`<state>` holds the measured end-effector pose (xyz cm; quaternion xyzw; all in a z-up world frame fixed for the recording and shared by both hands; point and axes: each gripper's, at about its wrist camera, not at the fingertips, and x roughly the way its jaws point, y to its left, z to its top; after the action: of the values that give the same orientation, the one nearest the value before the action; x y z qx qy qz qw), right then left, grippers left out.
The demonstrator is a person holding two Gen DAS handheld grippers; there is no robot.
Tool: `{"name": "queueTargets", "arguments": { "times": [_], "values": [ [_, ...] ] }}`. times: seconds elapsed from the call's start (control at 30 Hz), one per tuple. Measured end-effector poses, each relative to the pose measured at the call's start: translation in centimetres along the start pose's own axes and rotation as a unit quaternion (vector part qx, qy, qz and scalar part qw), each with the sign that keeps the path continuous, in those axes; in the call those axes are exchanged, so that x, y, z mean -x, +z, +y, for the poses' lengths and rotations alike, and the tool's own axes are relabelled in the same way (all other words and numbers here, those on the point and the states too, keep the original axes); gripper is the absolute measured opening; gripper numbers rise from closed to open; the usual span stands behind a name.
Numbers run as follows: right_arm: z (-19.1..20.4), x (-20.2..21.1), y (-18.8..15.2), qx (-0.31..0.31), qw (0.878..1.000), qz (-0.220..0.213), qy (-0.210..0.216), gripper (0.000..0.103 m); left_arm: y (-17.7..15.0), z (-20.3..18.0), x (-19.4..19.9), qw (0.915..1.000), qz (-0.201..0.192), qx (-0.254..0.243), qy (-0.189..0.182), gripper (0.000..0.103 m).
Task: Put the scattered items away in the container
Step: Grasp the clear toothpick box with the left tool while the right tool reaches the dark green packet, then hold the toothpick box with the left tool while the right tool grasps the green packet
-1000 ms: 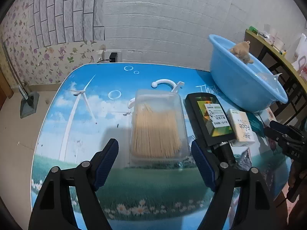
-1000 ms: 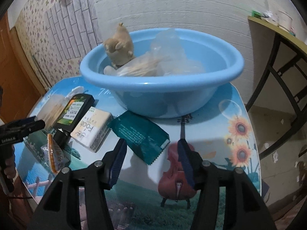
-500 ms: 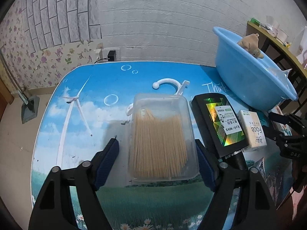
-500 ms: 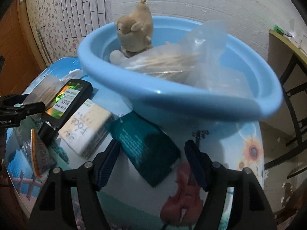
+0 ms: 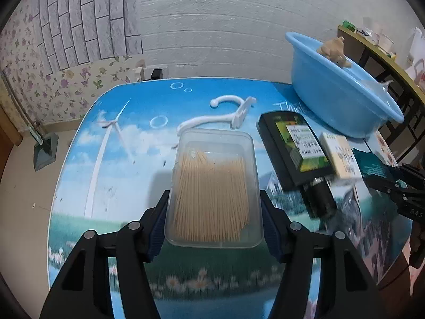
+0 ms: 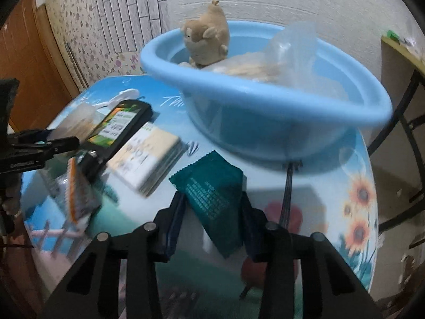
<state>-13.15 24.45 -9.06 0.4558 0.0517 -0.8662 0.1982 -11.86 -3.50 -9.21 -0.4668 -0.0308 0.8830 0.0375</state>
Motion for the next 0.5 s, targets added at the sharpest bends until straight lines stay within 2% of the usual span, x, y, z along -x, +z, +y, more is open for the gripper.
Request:
{"name": "queueTargets", "arguments": {
  "times": [0.3, 0.43, 0.5],
  "values": [
    [-1.1, 2.9, -4.2, -0.029, 0.999, -0.023, -0.028, 0.039, -2.6, 0.1, 1.9, 1.0, 0.0, 0.005, 0.007, 0.061],
    [-2.0, 3.7, -5.0, -0.047, 0.998, -0.016, -0.036, 0.045, -3.3, -0.2, 2.8, 1.0, 0.003, 0.0, 0.0, 0.062],
    [-2.5, 4.3, -5.5, -0.058, 0.998, -0.016, -0.027, 0.054, -3.6, -0.3, 3.2, 1.0, 0.002, -0.001, -0.004, 0.062]
  ]
}}
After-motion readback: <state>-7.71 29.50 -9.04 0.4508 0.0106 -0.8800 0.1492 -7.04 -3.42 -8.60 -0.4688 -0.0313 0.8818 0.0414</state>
